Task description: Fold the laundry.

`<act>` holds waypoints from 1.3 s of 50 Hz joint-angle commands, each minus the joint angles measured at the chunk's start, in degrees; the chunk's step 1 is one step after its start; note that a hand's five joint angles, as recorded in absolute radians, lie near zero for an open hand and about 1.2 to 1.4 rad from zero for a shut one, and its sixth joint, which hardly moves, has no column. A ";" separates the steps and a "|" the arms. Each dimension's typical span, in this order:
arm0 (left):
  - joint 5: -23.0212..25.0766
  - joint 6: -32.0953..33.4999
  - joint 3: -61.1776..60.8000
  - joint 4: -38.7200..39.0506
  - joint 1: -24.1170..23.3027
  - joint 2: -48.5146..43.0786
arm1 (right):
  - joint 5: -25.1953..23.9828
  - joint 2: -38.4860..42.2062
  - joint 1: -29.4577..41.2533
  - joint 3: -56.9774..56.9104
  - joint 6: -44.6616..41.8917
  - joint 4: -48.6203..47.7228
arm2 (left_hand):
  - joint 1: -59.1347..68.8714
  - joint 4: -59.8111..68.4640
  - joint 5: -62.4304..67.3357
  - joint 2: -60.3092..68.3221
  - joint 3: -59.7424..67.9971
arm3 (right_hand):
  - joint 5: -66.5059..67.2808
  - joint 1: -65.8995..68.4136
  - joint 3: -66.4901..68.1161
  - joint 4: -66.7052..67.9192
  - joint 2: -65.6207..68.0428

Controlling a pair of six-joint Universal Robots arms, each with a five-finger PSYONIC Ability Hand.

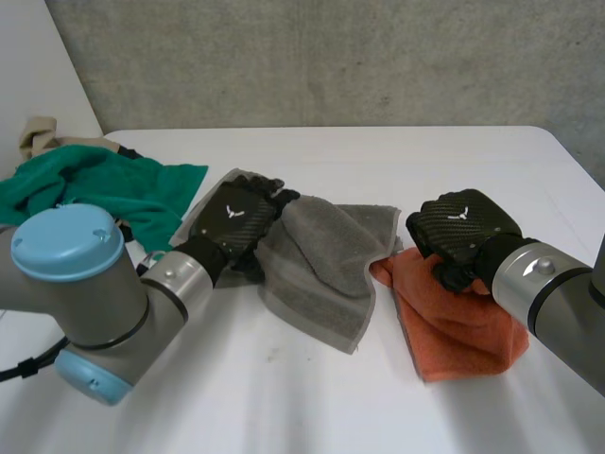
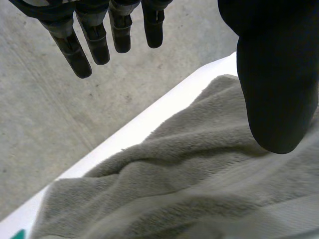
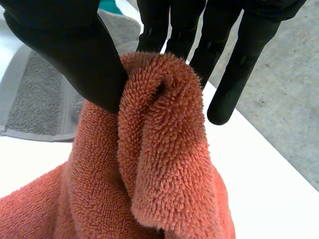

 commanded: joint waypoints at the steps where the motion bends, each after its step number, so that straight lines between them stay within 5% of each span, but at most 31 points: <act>1: -0.39 5.16 10.57 -2.96 -1.52 -6.45 | 0.05 -0.04 -0.03 0.14 -0.48 -0.05 | 3.19 2.78 1.66 2.61 2.34 | 14.74 17.12 12.18 11.59 12.67; 13: 3.04 15.09 40.63 -22.29 -2.49 -28.07 | 0.32 1.19 -0.12 1.11 -2.58 -1.28 | 10.94 10.53 9.40 10.36 10.08 | 14.74 17.12 12.18 11.59 12.67; 23: 4.36 17.39 51.91 -23.54 -2.85 -37.58 | 0.32 2.59 0.58 1.64 -3.20 -1.98 | 17.49 17.09 15.96 16.92 16.64 | 14.74 17.12 12.18 11.59 12.67; 29: 2.35 18.00 53.93 -19.86 -3.46 -39.08 | 0.67 3.30 1.02 2.08 -3.99 -2.42 | 68.92 68.51 67.38 68.34 68.06 | 14.74 17.12 12.18 11.59 12.67; 33: -4.94 20.20 53.76 -17.04 -2.41 -36.11 | 1.28 3.39 0.93 2.08 -4.61 -2.59 | 68.96 68.55 67.43 68.38 68.10 | 14.74 17.12 12.18 11.59 12.67; 37: -11.01 20.04 52.09 -11.35 4.25 -26.99 | 1.37 3.21 0.93 2.08 -4.96 -2.68 | 68.96 68.55 67.43 68.38 68.10 | 14.74 17.12 12.18 11.59 12.67; 46: -12.34 9.05 51.21 -4.99 18.50 -13.42 | 1.37 3.04 2.60 2.60 -4.87 -2.86 | 68.96 68.55 67.43 68.38 68.10 | 14.74 17.12 12.18 11.59 12.67; 54: -12.60 9.39 50.78 -8.07 26.59 -14.55 | 1.55 2.68 4.71 2.78 -4.43 -3.12 | 68.96 68.55 67.43 68.38 68.10 | 14.74 17.12 12.18 11.59 12.67; 61: -12.78 13.69 47.78 -8.69 28.00 -20.71 | 1.55 2.68 6.03 2.78 -4.43 -3.39 | 68.96 68.55 67.43 68.38 68.10 | 14.74 17.12 12.18 11.59 12.67; 63: -12.87 15.54 47.26 -9.04 28.53 -22.03 | 1.63 2.68 6.56 2.69 -4.43 -3.47 | 53.61 53.21 52.08 53.04 52.76 | 14.74 17.12 12.18 11.59 12.67; 65: -12.87 16.07 46.64 -10.00 28.53 -21.77 | 1.81 2.51 6.82 2.69 -4.43 -3.56 | 24.06 23.65 22.52 23.48 23.20 | 14.74 17.12 12.18 11.59 12.67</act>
